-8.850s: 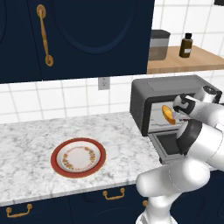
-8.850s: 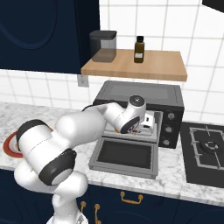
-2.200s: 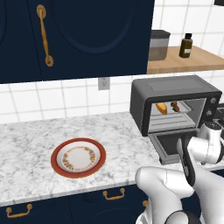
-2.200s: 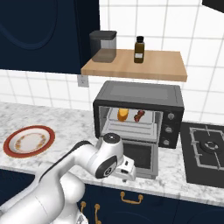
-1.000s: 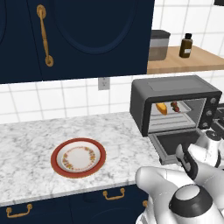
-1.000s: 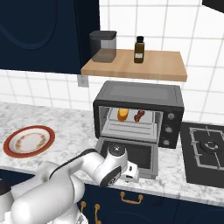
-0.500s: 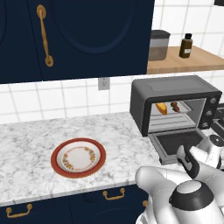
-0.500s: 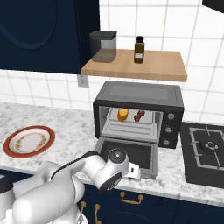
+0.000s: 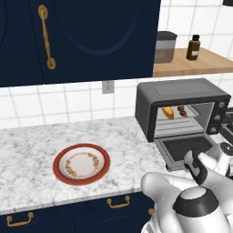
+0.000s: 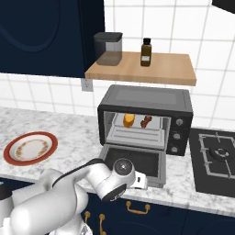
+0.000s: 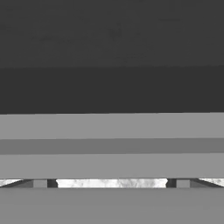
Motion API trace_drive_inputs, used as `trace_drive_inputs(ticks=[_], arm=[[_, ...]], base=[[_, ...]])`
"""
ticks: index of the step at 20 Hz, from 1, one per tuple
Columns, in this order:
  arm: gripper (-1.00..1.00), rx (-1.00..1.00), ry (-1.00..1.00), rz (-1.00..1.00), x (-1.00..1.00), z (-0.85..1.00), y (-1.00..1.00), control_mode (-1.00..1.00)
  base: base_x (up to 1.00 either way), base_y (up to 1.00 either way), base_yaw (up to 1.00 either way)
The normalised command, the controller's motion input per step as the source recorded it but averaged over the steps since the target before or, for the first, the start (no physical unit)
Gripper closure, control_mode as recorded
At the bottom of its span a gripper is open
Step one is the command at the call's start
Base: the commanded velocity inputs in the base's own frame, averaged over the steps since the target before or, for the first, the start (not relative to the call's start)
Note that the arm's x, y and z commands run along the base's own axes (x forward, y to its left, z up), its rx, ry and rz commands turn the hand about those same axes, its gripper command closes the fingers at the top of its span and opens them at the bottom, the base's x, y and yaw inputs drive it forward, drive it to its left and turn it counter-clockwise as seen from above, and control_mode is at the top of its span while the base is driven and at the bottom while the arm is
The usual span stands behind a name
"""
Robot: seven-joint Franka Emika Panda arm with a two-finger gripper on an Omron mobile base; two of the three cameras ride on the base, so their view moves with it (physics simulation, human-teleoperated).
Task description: Pick up the kebab skewer and baguette bread, and place them inside the toaster oven. Close the toaster oven door and start by setting the timer.
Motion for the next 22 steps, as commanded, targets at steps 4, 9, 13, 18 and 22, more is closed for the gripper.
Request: trace_drive_inputs(ticks=[4, 9, 13, 18, 22], arm=[[-1.00, 0.04, -0.08, 0.00, 0.12, 0.29, 0.02, -1.00], [-1.00, 0.03, -0.11, 0.00, 0.13, 0.30, 0.01, -1.00], [-1.00, 0.03, -0.11, 0.00, 0.22, 0.36, 0.03, -1.00], [-1.00, 0.03, -0.08, 0.00, 0.38, 0.48, 0.01, -1.00], [-1.00, 0.07, 0.00, 0.00, 0.51, 0.52, 0.00, -1.00]], base=[[0.00, 0.00, 0.00], [0.00, 0.00, 0.00], [0.00, 0.00, 0.00], [0.00, 0.00, 0.00], [0.00, 0.00, 0.00]])
